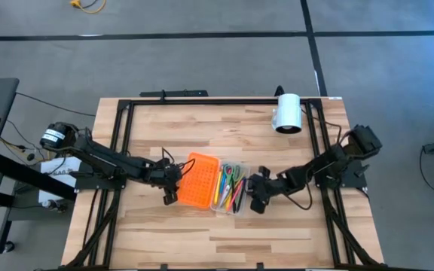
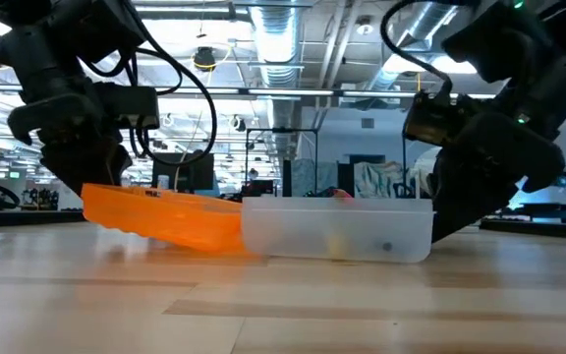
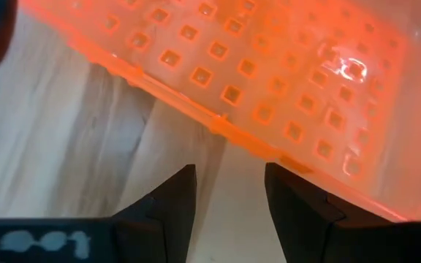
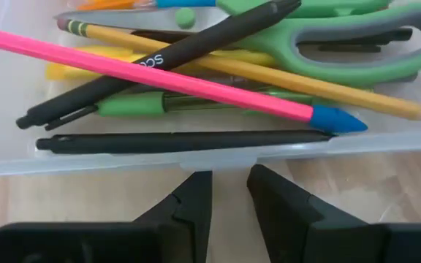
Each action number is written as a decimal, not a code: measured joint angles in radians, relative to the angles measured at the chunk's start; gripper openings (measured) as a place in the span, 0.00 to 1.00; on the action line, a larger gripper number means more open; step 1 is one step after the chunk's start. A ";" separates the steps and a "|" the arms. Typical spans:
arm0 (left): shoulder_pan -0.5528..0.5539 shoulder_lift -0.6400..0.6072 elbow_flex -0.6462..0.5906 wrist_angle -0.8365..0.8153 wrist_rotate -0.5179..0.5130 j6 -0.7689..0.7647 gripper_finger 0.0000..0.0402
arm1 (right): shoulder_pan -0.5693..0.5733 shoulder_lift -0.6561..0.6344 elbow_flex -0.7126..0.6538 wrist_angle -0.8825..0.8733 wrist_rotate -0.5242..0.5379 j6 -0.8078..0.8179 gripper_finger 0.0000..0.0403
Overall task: Pick & place school supplies into a supply box
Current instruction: Close the supply box
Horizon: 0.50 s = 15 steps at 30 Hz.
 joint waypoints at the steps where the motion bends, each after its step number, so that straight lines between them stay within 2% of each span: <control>1: -0.007 0.000 0.000 -0.004 0.000 -0.009 0.38 | -0.010 0.000 0.000 -0.003 -0.013 -0.019 0.24; 15: -0.110 0.028 0.000 0.001 -0.030 -0.166 0.38 | -0.156 0.001 -0.003 0.021 -0.181 -0.257 0.24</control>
